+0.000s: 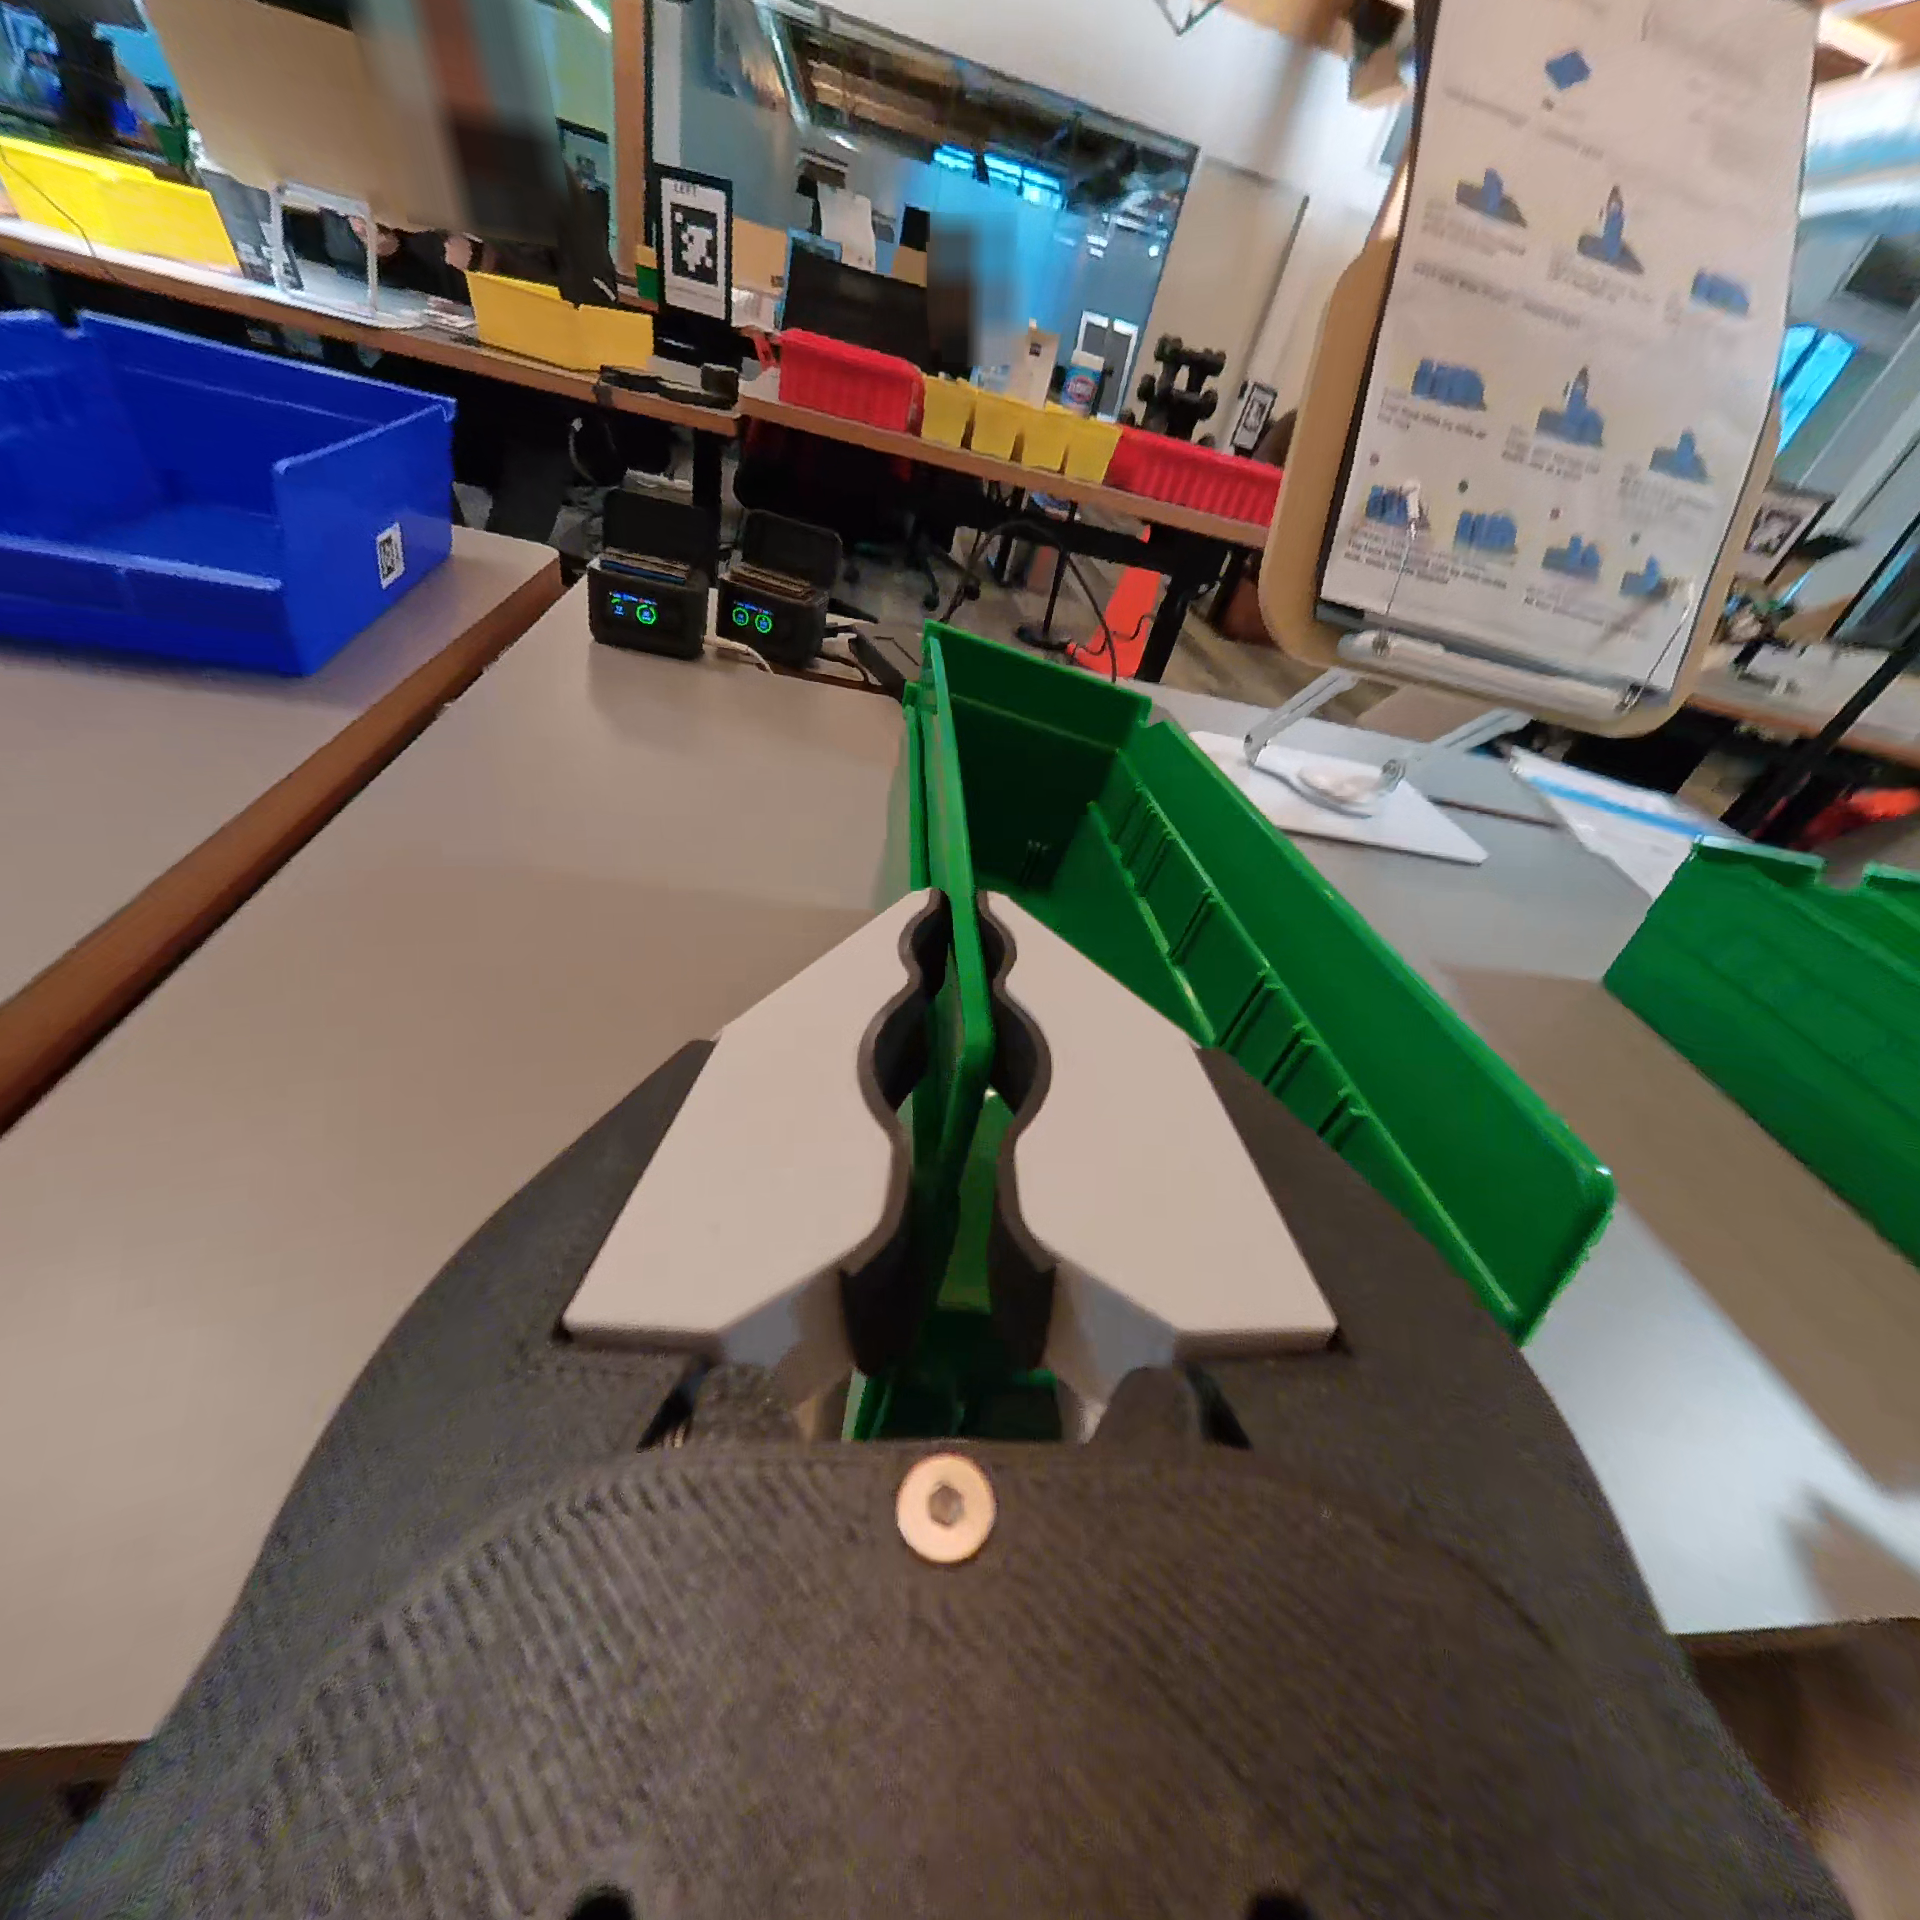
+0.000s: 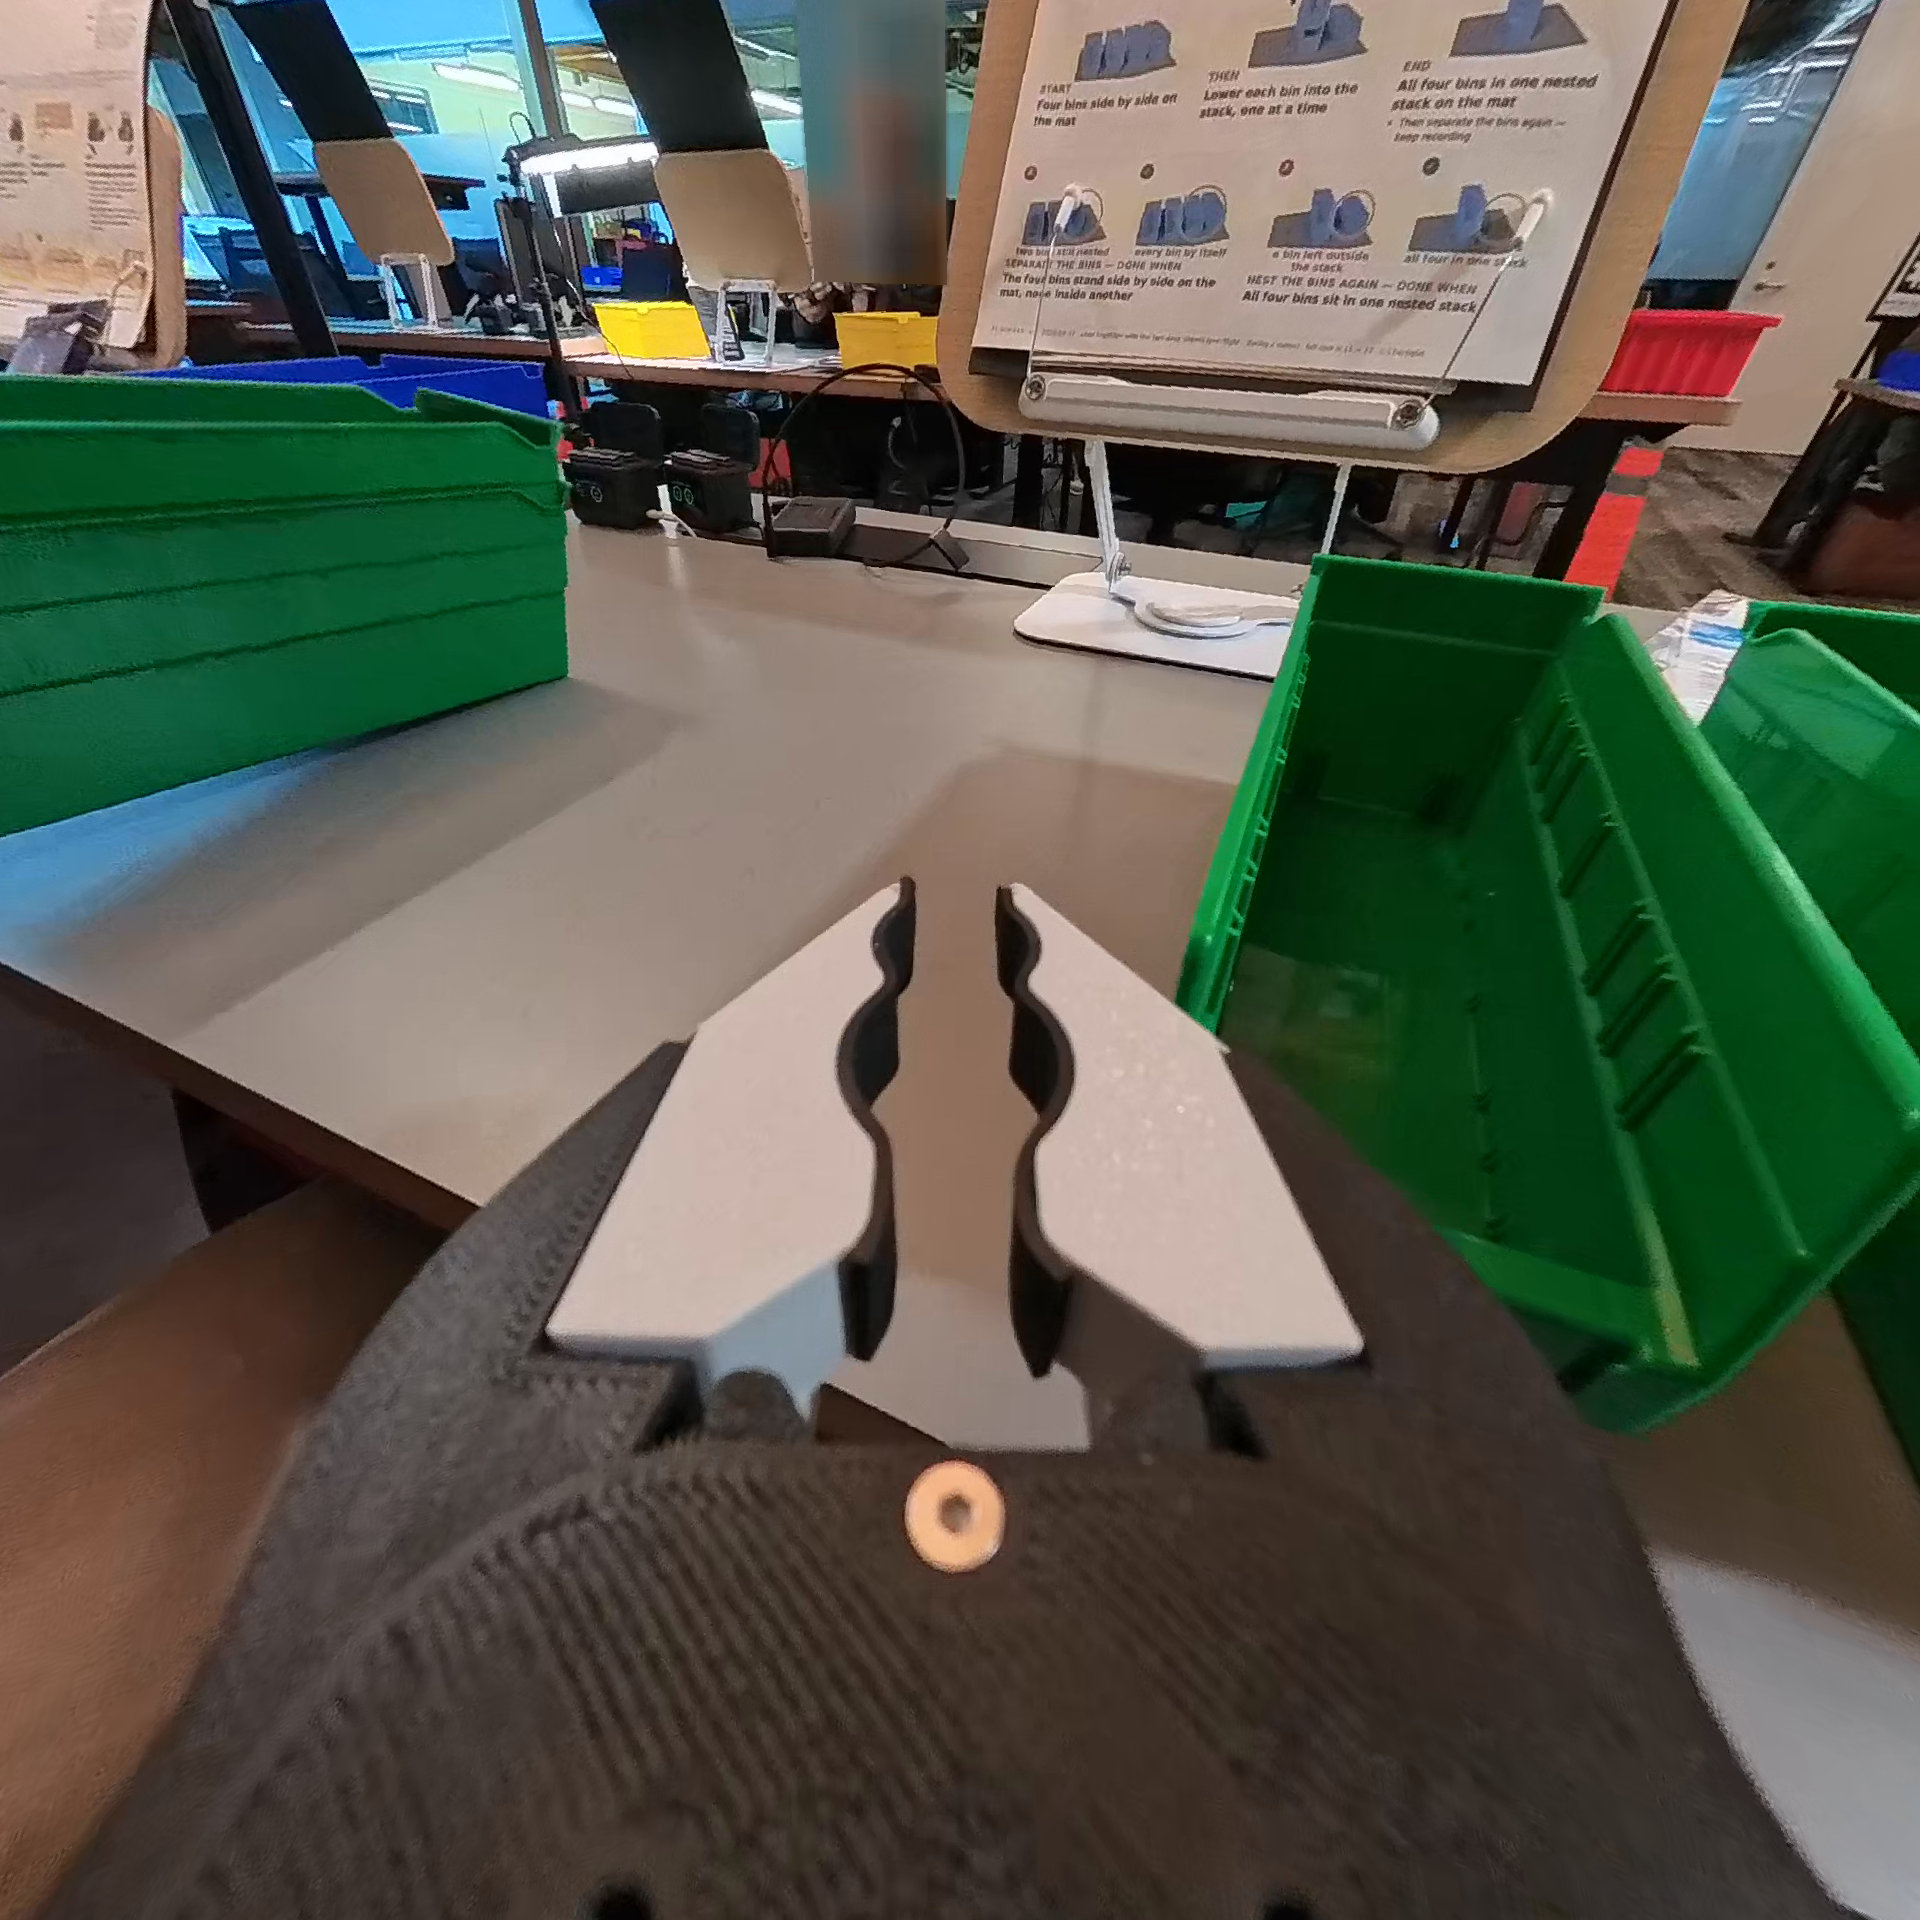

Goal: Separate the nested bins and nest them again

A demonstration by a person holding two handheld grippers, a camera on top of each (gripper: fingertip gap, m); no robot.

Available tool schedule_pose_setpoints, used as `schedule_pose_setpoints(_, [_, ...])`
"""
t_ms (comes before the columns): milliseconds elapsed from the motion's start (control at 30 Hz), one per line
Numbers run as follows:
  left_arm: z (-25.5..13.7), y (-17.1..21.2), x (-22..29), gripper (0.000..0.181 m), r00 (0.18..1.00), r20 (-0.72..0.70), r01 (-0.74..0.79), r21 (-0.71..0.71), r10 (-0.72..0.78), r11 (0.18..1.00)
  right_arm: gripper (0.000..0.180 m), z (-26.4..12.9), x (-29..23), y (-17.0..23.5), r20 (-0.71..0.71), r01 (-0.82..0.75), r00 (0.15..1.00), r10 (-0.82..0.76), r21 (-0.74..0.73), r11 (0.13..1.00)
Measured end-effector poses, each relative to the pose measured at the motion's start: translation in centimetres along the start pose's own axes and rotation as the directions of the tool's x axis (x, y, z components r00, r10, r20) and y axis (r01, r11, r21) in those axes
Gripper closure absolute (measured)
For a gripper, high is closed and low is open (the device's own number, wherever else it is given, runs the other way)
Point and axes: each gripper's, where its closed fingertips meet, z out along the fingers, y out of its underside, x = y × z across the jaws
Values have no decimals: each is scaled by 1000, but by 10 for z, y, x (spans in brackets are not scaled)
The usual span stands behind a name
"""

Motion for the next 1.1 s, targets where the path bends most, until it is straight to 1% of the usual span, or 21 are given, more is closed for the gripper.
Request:
schedule_pose_setpoints(67, [-1, -1, -2, 181, 999, 3, 45, 22, -45, 999, 166, -1, 0, 0, 0, 2, 1000, -2, 0, 1000])
schedule_pose_setpoints(200, [-6, -13, 3, 181, 999, -14, 45, 81, -44, 996, 165, 0, 0, 0, 1, -3, 1000, 3, -2, 1000])
schedule_pose_setpoints(333, [-11, -24, 8, 181, 992, -53, 116, 130, -110, 985, 165, 0, -1, 1, 5, -4, 1000, 4, -6, 1000])
schedule_pose_setpoints(433, [-13, -27, 14, 181, 994, -68, 98, 150, -89, 984, 166, 0, -1, 1, 4, -4, 1000, 4, -5, 1000])
schedule_pose_setpoints(533, [-14, -29, 16, 181, 996, -49, 79, 169, -72, 982, 165, 0, -1, 1, 4, -6, 1000, 6, -6, 1000])
schedule_pose_setpoints(700, [-18, -35, 10, 181, 995, -33, 95, 208, -91, 973, 165, 0, -1, 1, 6, -7, 1000, 7, -7, 1000])
schedule_pose_setpoints(867, [-14, -24, 11, 181, 994, -32, 112, 174, -108, 978, 165, 1, -3, 2, 10, 6, 1000, -6, -10, 1000])
schedule_pose_setpoints(1000, [-12, -21, 13, 181, 988, -63, 150, 169, -141, 974, 165, 1, -5, 2, 13, 13, 1000, -13, -12, 1000])
schedule_pose_setpoints(1100, [-7, -11, 14, 181, 985, -65, 167, 138, -159, 976, 165, 1, -5, 3, 14, 8, 1000, -8, -15, 1000])
